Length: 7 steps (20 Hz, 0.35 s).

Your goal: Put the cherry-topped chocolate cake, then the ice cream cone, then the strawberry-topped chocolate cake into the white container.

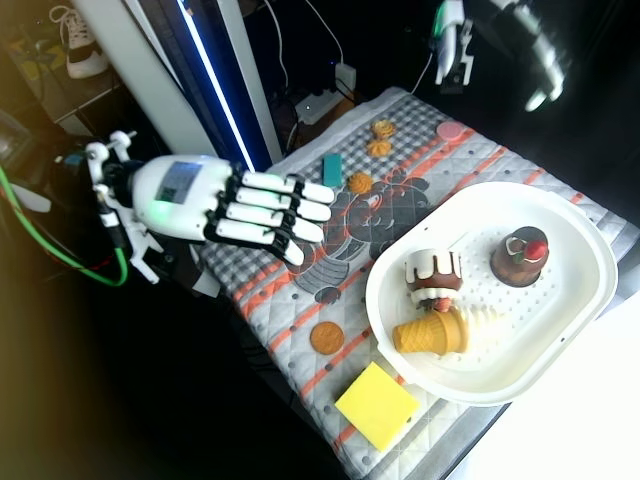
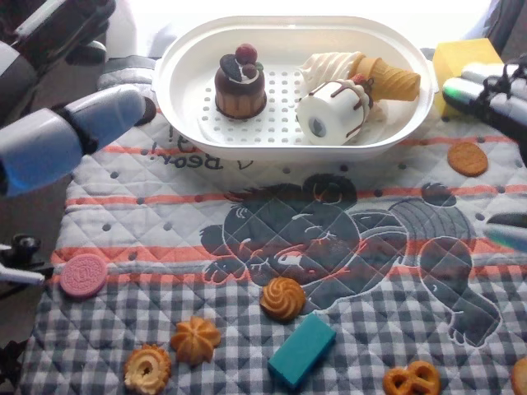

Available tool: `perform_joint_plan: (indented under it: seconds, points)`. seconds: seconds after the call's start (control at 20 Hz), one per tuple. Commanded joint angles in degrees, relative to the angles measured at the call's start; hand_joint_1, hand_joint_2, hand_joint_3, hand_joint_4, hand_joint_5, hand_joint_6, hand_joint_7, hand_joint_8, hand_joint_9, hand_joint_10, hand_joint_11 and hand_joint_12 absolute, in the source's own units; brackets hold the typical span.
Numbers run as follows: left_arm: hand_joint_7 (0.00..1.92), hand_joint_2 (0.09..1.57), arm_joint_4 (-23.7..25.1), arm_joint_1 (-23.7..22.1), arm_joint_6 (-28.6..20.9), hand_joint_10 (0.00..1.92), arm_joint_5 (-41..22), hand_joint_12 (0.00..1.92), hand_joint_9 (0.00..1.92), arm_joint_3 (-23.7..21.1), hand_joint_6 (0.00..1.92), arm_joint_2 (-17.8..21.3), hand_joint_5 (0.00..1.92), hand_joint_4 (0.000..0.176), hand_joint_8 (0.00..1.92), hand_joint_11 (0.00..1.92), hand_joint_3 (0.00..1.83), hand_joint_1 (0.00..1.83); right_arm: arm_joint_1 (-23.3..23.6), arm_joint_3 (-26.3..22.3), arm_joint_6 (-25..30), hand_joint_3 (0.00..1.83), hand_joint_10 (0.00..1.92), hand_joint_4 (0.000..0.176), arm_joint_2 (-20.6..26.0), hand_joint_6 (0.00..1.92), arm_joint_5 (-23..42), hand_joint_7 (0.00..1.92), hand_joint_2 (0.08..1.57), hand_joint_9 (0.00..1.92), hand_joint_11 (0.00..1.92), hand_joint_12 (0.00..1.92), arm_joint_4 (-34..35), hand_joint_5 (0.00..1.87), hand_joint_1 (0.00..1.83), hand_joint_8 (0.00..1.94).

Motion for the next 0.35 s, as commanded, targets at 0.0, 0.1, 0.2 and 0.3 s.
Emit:
perform_joint_plan:
  seconds: [0.0, 0.1, 0.2, 0.3]
  points:
    - [0.09, 1.27, 0.11, 0.42, -0.78, 0.11, -10.15, 0.81, 0.1, -0.13, 0.0, 0.42, 0.06, 0.142, 0.0, 0.0, 0.0, 0.54, 0.47, 0.06, -0.82, 0.0, 0.23, 0.0, 0.31, 0.0, 9.31, 0.0, 1.2, 0.0, 0.0, 0.78, 0.84, 0.0, 0.67, 0.0]
    - [0.03, 1.26, -0.3, 2.41, -1.78, 0.06, -13.39, 0.77, 0.05, -0.42, 0.0, 0.42, 0.07, 0.133, 0.0, 0.0, 0.0, 0.51, 0.47, 0.24, -1.53, 0.0, 0.24, 0.015, 0.32, 0.0, 10.93, 0.0, 1.2, 0.0, 0.0, 0.74, 2.09, 0.0, 0.69, 0.0]
    - [0.0, 1.26, -0.57, 3.57, -2.45, 0.01, -15.38, 0.51, 0.01, -0.62, 0.01, 0.76, 0.02, 0.113, 0.0, 0.0, 0.0, 0.53, 0.12, 0.28, -2.48, 0.01, 0.26, 0.041, 0.31, 0.0, 13.79, 0.0, 1.22, 0.0, 0.0, 0.86, 3.51, 0.0, 0.7, 0.0]
    - [0.0, 1.28, -0.64, 3.91, -2.45, 0.0, -16.42, 0.49, 0.0, -0.61, 0.01, 0.63, 0.02, 0.148, 0.0, 0.0, 0.0, 0.58, -0.14, 0.52, -3.11, 0.01, 0.3, 0.052, 0.31, 0.0, 16.17, 0.0, 1.24, 0.0, 0.0, 0.89, 4.43, 0.0, 0.68, 0.0]
